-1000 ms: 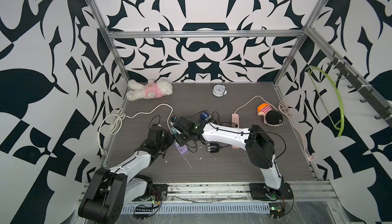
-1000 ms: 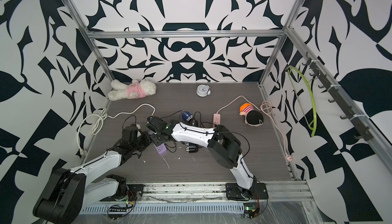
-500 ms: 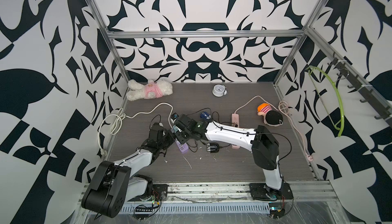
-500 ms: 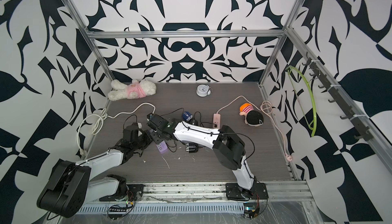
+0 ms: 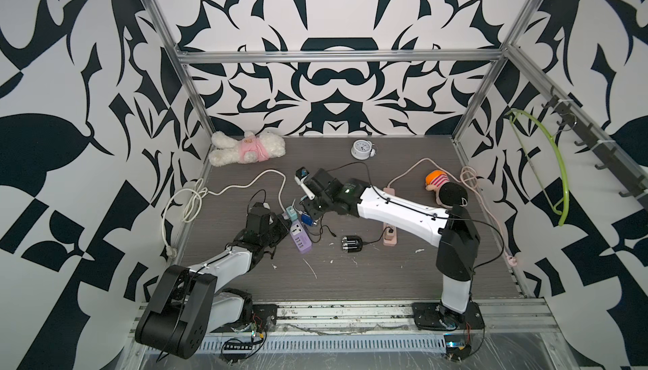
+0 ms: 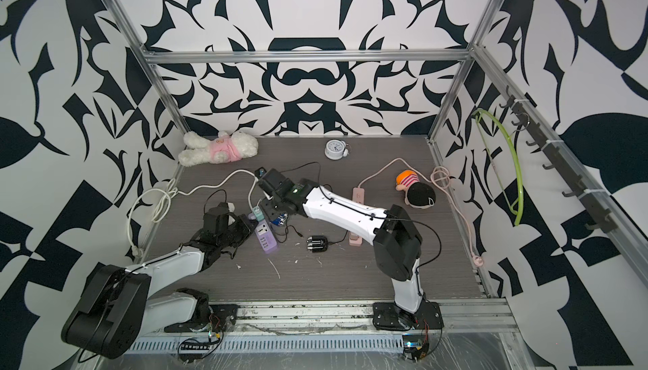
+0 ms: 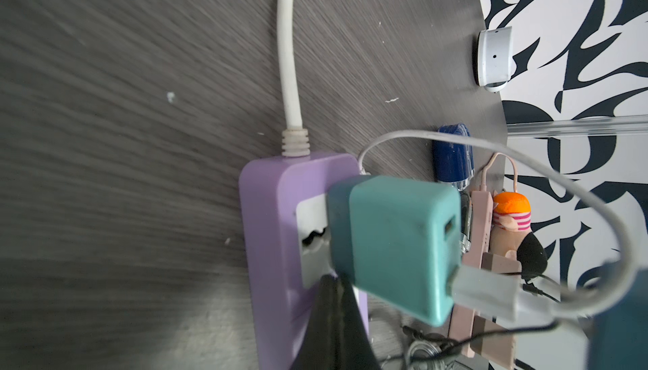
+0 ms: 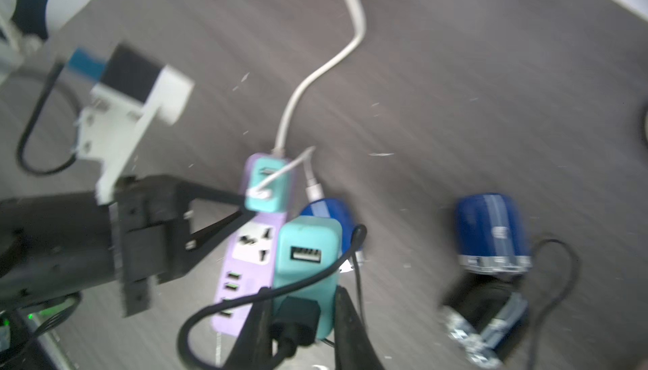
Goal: Unplug the electric shaver
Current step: Remove the plug from the socket, then place the plug at the center of the board.
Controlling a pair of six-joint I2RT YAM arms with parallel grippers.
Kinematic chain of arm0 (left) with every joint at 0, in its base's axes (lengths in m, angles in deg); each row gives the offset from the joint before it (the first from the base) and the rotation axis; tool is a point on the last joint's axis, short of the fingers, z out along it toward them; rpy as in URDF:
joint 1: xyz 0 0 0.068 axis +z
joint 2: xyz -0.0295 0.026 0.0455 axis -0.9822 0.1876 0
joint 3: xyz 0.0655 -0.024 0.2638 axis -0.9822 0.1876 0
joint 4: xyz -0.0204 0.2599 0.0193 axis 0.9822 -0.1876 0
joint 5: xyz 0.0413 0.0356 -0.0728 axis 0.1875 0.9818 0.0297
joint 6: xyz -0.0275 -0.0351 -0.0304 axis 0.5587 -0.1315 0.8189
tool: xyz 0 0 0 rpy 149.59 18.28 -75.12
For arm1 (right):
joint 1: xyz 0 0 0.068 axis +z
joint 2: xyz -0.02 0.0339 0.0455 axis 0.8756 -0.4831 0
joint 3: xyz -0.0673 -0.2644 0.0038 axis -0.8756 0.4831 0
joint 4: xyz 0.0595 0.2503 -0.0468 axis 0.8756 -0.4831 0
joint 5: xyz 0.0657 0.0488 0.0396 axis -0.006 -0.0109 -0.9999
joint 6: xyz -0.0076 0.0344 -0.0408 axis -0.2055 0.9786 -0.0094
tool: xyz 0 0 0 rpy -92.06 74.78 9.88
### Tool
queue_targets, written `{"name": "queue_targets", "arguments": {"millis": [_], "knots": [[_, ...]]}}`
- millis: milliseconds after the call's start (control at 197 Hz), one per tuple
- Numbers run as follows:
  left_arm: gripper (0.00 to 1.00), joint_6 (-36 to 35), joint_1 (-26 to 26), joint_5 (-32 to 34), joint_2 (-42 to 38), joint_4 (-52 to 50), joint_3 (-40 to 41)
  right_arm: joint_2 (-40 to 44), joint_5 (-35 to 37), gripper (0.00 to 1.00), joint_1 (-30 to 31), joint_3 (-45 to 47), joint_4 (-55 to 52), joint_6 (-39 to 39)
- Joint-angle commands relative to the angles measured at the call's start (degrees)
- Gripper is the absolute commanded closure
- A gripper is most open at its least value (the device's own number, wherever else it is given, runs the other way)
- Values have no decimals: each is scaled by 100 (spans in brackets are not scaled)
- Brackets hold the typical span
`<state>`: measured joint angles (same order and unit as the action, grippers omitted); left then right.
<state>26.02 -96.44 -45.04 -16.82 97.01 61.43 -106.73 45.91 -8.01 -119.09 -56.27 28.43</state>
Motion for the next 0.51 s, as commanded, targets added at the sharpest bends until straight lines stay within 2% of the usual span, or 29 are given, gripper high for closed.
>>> {"name": "queue_targets", "arguments": {"millis": [0, 219, 387, 503], "knots": [[100, -54, -6, 283, 293, -1566, 368, 307, -223, 100, -461, -318, -36, -273], [100, -109, -6, 251, 280, -1627, 304, 262, -439, 100, -929, -1098, -469, -547], [100, -194, -23, 249, -347, -1825, 256, 119, -866, 100, -1140, -1473, -676, -582], [100, -317, -24, 426, -766, -2463, 38, -82, -1179, 100, -1359, -1548, -675, -551]]}}
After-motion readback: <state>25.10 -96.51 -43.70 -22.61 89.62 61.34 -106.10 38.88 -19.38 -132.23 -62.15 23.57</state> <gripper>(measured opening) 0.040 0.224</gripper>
